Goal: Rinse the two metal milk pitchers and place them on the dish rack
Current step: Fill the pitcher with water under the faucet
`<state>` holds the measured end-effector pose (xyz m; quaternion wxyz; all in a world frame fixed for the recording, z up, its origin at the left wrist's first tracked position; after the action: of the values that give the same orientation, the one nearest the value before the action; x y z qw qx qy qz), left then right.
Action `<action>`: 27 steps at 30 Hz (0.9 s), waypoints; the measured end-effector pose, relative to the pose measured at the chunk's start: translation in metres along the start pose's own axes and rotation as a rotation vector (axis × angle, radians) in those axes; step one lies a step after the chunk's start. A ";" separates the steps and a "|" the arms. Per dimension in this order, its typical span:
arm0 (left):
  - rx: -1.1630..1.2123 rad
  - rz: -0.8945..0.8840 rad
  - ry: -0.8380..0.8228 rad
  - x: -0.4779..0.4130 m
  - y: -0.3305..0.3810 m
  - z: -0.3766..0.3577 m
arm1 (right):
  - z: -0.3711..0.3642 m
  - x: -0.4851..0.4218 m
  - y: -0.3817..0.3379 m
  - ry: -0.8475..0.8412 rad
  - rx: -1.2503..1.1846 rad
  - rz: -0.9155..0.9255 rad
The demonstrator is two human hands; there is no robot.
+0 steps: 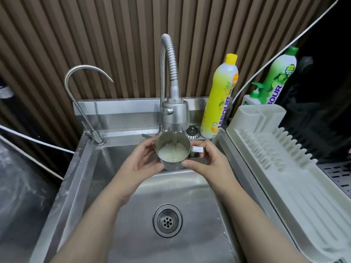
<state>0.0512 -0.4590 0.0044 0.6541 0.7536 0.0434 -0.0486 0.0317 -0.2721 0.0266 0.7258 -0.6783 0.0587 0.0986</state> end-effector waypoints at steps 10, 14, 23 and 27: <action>-0.041 -0.069 0.151 0.007 0.006 -0.015 | 0.011 -0.014 -0.012 -0.103 0.018 0.072; -0.061 -0.085 0.189 0.009 0.008 -0.021 | 0.014 -0.017 -0.012 -0.131 0.009 0.063; -0.081 -0.109 0.222 0.008 0.012 -0.019 | 0.012 -0.025 -0.009 -0.129 0.003 0.075; -0.077 -0.125 0.224 0.008 0.015 -0.016 | 0.006 -0.027 -0.016 -0.140 0.017 0.102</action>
<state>0.0615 -0.4449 0.0205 0.6693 0.7244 0.1651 -0.0032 0.0090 -0.2684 0.0486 0.7277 -0.6598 0.0429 0.1822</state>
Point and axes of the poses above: each hand's wrist, its own x-axis away from the middle knuckle, its own z-axis out of the back of the hand, y = z × x, the point moved 4 cm from there along -x, towards the middle knuckle, and after that the axes turned 8 degrees about y, right-handed, at the moved point
